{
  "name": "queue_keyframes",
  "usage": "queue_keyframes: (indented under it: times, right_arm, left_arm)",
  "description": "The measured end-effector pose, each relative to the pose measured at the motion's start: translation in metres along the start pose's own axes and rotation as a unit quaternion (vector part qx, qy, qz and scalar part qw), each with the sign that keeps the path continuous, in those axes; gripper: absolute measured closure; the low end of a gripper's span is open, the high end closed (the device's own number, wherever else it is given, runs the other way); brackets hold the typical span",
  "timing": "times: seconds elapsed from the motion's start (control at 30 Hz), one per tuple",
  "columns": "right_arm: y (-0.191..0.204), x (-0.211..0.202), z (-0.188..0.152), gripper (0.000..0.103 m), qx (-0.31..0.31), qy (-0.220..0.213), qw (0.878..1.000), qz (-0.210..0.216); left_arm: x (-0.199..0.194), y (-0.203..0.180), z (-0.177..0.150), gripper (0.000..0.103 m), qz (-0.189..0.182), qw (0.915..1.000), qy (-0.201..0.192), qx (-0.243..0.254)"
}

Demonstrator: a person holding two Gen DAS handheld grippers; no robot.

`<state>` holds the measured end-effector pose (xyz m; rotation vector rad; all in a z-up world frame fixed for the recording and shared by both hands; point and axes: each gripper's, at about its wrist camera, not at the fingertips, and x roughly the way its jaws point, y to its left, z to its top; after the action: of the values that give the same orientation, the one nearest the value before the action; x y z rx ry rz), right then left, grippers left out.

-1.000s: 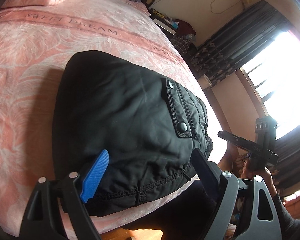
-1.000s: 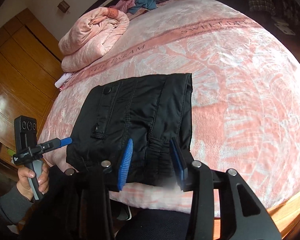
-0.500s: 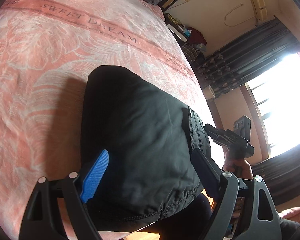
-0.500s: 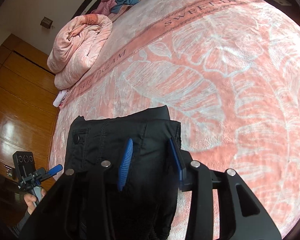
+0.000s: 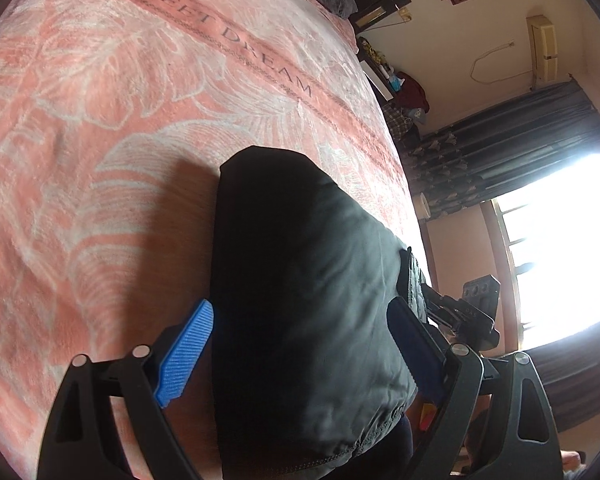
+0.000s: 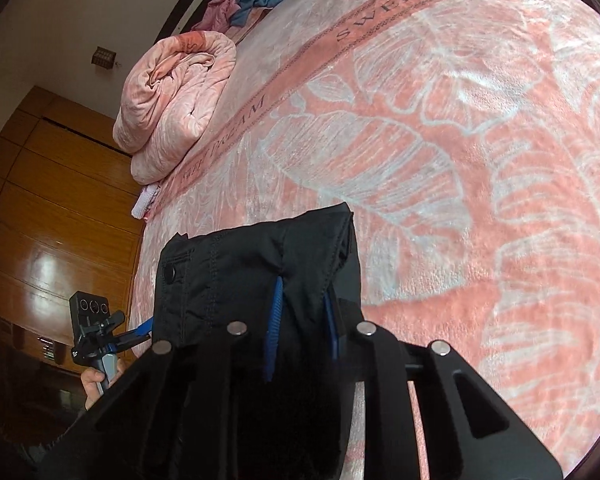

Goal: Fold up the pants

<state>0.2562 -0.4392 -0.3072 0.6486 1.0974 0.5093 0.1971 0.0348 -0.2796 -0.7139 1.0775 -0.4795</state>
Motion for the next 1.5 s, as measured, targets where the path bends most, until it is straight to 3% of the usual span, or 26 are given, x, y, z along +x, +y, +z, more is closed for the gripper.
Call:
queue_keyframes:
  times: [0.1, 0.17, 0.2, 0.23, 0.3, 0.4, 0.47, 0.53, 0.6, 0.67, 0.7, 0.73, 0.83, 0.9, 1.07, 1.2, 1.5]
  right_arm:
    - [-0.004, 0.006, 0.006, 0.086, 0.007, -0.003, 1.0, 0.003]
    - [-0.012, 0.01, 0.005, 0.073, 0.015, 0.004, 1.0, -0.005]
    - [-0.016, 0.009, 0.003, 0.06, 0.022, 0.007, 1.0, -0.005]
    - [-0.019, 0.004, 0.001, 0.058, 0.029, 0.007, 1.0, -0.002]
    - [-0.013, -0.014, -0.001, 0.057, 0.018, -0.013, 1.0, -0.02]
    - [0.002, -0.035, -0.011, 0.057, 0.0, -0.032, 0.999, -0.014]
    - [0.01, -0.027, -0.02, 0.057, -0.026, -0.007, 0.999, -0.031]
    - [0.006, -0.011, -0.028, 0.054, -0.043, 0.028, 0.995, -0.084]
    - [0.003, -0.013, -0.032, 0.049, -0.043, 0.023, 0.994, -0.094]
    - [-0.002, -0.029, -0.031, 0.032, -0.018, 0.01, 0.998, -0.061]
    - [-0.006, -0.034, -0.03, 0.007, 0.0, 0.014, 0.999, -0.042]
    - [-0.013, -0.037, -0.03, 0.002, 0.021, 0.027, 0.999, -0.019]
    - [-0.046, -0.03, -0.03, 0.002, 0.112, 0.093, 0.988, 0.059]
    - [-0.062, -0.024, -0.031, 0.002, 0.144, 0.114, 0.98, 0.071]
    - [-0.065, -0.015, -0.028, 0.002, 0.144, 0.14, 0.976, 0.087]
    - [-0.061, -0.009, -0.025, 0.002, 0.141, 0.154, 0.974, 0.093]
    - [-0.047, 0.014, -0.021, 0.002, 0.137, 0.177, 0.969, 0.106]
  left_arm:
    - [0.0, 0.002, 0.002, 0.014, -0.001, 1.0, -0.008, 0.0]
    - [0.0, 0.005, 0.001, 0.014, 0.002, 1.0, -0.002, -0.008]
    - [0.001, 0.006, 0.001, 0.014, 0.005, 0.9999, 0.0, -0.011]
    - [0.001, 0.007, 0.002, 0.014, 0.008, 0.9999, 0.002, -0.011]
    - [0.0, 0.006, 0.004, 0.014, 0.011, 0.9999, 0.001, -0.003]
    - [0.0, 0.007, 0.006, 0.013, 0.018, 0.9998, 0.002, -0.001]
    - [0.007, 0.01, 0.007, 0.012, 0.02, 0.9997, 0.012, -0.009]
    - [0.017, 0.01, 0.007, 0.012, 0.022, 0.9992, 0.033, -0.007]
    - [0.024, 0.006, 0.005, 0.012, 0.032, 0.9984, 0.046, 0.002]
    - [0.022, 0.003, 0.007, 0.012, 0.017, 0.9985, 0.051, 0.003]
    - [0.02, 0.003, 0.01, 0.012, 0.008, 0.9985, 0.055, 0.001]
    - [0.019, 0.005, 0.014, 0.011, 0.0, 0.9982, 0.06, -0.004]
    - [0.024, 0.02, 0.028, 0.007, -0.03, 0.9944, 0.094, -0.038]
    - [0.032, 0.034, 0.036, 0.005, -0.047, 0.9897, 0.117, -0.067]
    - [0.049, 0.052, 0.042, 0.004, -0.082, 0.9769, 0.179, -0.084]
    - [0.058, 0.056, 0.04, 0.004, -0.08, 0.9725, 0.208, -0.067]
    - [0.085, 0.055, 0.027, 0.004, -0.102, 0.9638, 0.237, -0.065]
